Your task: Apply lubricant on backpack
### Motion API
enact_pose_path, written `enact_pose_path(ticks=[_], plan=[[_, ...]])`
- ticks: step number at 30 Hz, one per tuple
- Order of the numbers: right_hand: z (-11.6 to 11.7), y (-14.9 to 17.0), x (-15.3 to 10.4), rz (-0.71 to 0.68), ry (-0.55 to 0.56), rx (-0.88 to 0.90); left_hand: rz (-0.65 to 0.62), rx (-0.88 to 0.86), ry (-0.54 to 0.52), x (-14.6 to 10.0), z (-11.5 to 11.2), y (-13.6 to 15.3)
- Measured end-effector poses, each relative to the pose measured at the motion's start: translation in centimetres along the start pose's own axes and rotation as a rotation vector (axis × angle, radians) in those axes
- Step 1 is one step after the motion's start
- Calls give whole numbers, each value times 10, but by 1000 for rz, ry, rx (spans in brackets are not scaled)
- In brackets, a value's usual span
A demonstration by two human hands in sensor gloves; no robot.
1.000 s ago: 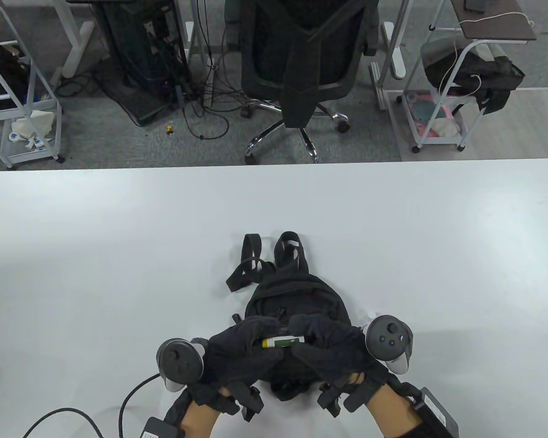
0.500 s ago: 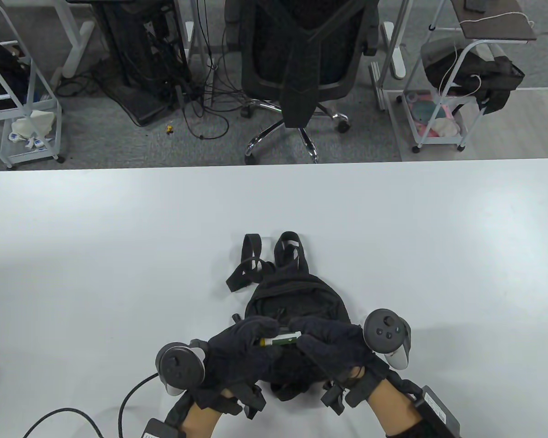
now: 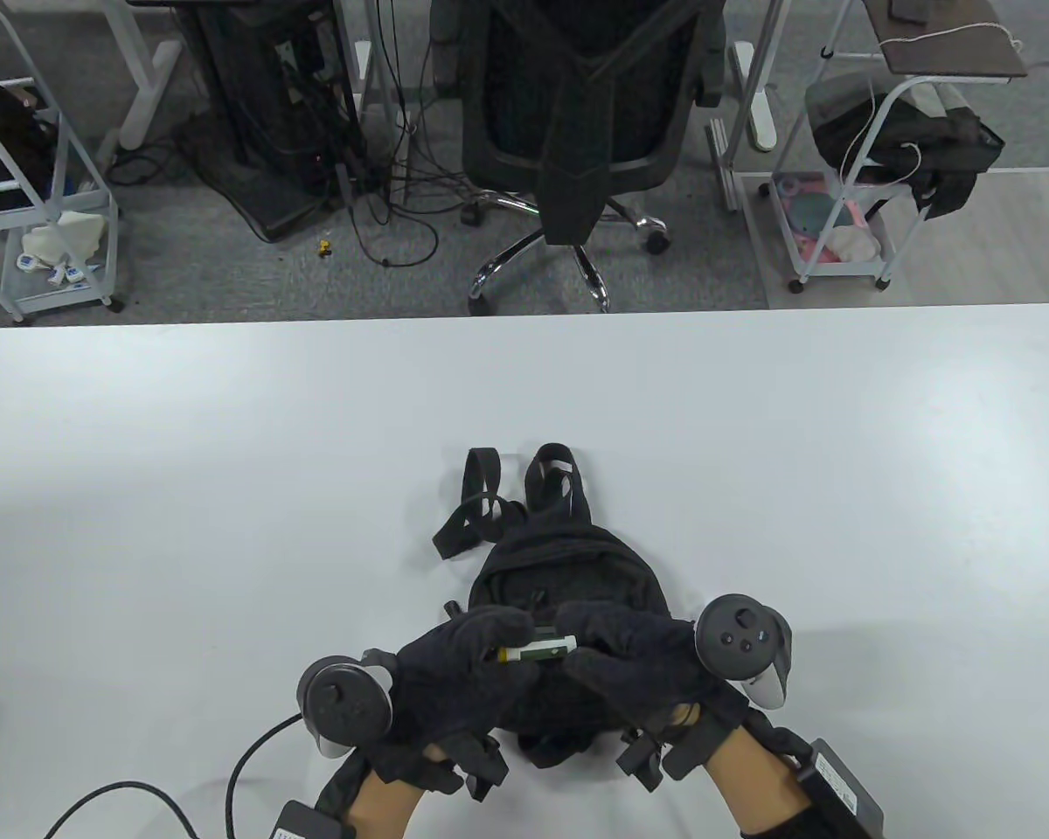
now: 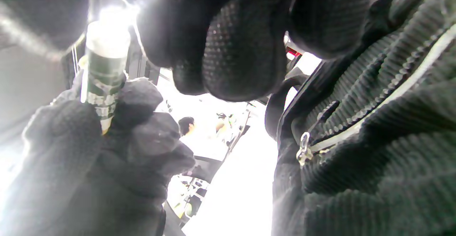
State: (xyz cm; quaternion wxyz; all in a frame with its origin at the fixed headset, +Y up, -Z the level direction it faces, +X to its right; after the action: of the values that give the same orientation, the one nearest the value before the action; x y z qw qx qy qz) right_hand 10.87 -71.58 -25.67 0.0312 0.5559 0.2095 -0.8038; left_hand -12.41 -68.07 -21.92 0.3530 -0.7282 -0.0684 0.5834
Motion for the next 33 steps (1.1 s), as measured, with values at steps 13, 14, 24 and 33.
enact_pose_path(ticks=[13, 14, 24, 33], plan=[[2, 0, 1, 4, -15, 2, -5, 7, 8, 0, -1, -1], [3, 1, 1, 9, -22, 6, -6, 8, 8, 0, -1, -1], [0, -1, 0, 3, -10, -15, 0, 6, 9, 0, -1, 1], [0, -7, 0, -25, -22, -21, 4, 10, 1, 0, 0, 1]])
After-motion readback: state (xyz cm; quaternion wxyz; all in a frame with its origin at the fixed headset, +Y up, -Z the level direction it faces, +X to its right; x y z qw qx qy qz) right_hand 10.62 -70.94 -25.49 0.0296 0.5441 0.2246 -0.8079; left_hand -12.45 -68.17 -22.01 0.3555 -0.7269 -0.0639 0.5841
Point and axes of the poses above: the tracker on the back of each hand, its own y axis roughly to the little-finger side, its own x axis roughly from the wrist to the fingertips, z = x × y, the point moved 5 cm from there along x, roughly from the wrist to the fingertips, and after that the axes turned 3 degrees about x, right-handed, at the moved point
